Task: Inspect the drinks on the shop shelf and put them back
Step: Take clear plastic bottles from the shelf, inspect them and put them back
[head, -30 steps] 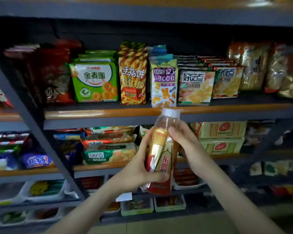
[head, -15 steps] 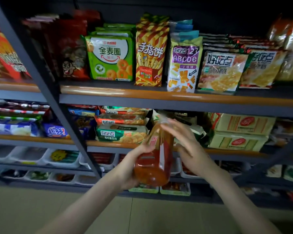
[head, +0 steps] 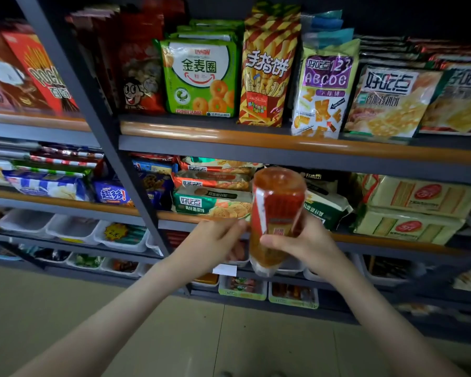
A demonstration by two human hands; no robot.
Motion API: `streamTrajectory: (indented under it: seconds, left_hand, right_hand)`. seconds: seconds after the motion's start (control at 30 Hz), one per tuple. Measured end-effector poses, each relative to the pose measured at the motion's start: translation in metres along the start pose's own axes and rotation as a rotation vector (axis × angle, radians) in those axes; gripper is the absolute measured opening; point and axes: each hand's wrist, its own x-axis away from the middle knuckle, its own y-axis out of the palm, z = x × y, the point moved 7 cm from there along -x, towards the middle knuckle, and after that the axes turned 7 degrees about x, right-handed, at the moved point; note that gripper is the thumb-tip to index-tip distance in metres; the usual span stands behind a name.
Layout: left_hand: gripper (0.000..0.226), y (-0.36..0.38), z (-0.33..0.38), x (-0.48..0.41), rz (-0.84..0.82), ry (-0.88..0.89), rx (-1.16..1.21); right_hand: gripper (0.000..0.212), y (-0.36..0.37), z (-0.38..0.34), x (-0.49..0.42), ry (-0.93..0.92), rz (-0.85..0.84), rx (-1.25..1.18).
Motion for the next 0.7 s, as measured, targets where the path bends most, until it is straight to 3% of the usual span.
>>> streamTrajectory:
  seconds: [0.03, 0.17, 0.23, 0.3, 0.4, 0.43, 0.5, 0.6, 0.7]
  left_hand:
    - [0.029, -0.003, 0.003, -0.002, 0.071, 0.141, -0.152]
    - [0.097, 0.003, 0.017, 0.0, 0.189, 0.565, -0.632]
    - [0.095, 0.008, 0.032, 0.001, 0.219, 0.736, -0.842]
    - [0.081, 0.011, 0.044, -0.004, 0.219, 0.868, -0.907]
    - [0.072, 0.013, 0.059, -0.01, 0.191, 0.973, -0.81]
    - [0.073, 0.011, 0.061, -0.013, 0.182, 0.95, -0.753]
    - [0.078, 0.004, 0.062, -0.019, 0.195, 0.793, -0.617]
    - [0.084, -0.008, 0.059, -0.028, 0.235, 0.432, -0.408]
    - [0.065, -0.01, 0.054, -0.037, 0.183, 0.175, -0.143]
  right_hand:
    - [0.058, 0.001, 0.0, -0.001, 0.023, -0.026, -0.081]
    - [0.061, 0.0, 0.003, -0.001, 0.113, -0.036, -0.351]
    - [0.075, 0.002, 0.003, 0.001, 0.15, -0.075, -0.42]
    - [0.078, 0.006, 0.001, 0.003, 0.147, -0.145, -0.416]
    - [0.043, 0.007, -0.005, 0.011, 0.195, -0.233, -0.523]
    - [0.034, 0.005, -0.005, 0.013, 0.237, -0.242, -0.589]
    - [0.042, -0.006, -0.002, 0.018, 0.294, -0.199, -0.598]
    - [0.049, -0.031, -0.008, 0.015, 0.178, -0.027, -0.383]
    - [0.053, -0.051, -0.033, 0.017, 0.016, 0.139, -0.181]
